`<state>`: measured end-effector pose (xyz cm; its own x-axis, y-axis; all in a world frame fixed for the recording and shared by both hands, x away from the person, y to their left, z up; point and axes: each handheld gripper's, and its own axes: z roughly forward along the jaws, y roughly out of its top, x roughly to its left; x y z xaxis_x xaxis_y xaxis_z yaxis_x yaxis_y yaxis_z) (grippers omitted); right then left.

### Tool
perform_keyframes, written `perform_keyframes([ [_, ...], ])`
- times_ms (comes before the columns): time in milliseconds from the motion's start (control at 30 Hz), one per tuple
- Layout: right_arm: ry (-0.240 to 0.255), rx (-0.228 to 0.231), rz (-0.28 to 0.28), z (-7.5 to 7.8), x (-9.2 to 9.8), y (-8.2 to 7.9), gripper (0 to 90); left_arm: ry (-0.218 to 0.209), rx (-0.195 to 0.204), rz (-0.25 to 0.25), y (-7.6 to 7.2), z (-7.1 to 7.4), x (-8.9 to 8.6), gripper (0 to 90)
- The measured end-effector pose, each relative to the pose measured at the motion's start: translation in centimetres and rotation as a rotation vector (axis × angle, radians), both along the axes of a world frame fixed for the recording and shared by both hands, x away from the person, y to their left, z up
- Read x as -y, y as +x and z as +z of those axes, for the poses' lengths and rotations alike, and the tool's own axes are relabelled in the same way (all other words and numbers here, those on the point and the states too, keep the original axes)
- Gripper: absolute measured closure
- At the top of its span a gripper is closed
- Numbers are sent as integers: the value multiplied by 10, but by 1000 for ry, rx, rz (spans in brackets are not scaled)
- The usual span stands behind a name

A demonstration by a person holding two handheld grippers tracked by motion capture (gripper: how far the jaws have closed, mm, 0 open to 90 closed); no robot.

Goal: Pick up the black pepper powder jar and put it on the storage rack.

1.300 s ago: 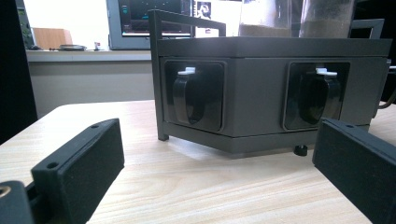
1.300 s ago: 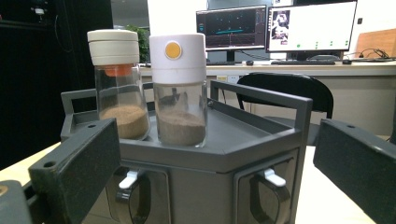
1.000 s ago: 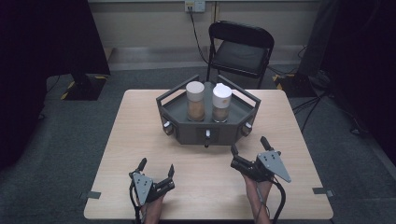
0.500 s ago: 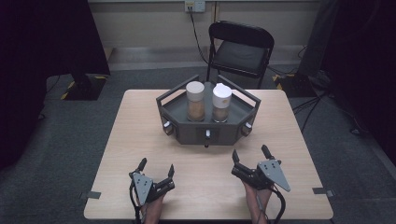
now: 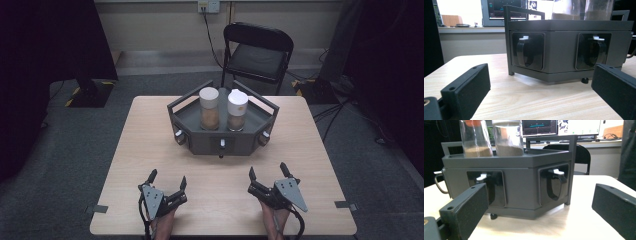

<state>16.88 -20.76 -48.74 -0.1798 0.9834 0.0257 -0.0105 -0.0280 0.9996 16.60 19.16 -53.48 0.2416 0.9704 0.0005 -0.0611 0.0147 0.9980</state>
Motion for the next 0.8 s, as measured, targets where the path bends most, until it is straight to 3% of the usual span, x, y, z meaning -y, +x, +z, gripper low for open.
perform_keyframes([
  [200,-21,17,-22,-9,1,-4,0,0,0,0,0,0,0,14],
  [800,-18,8,-40,-31,6,-6,0,0,0,0,0,0,0,14],
])
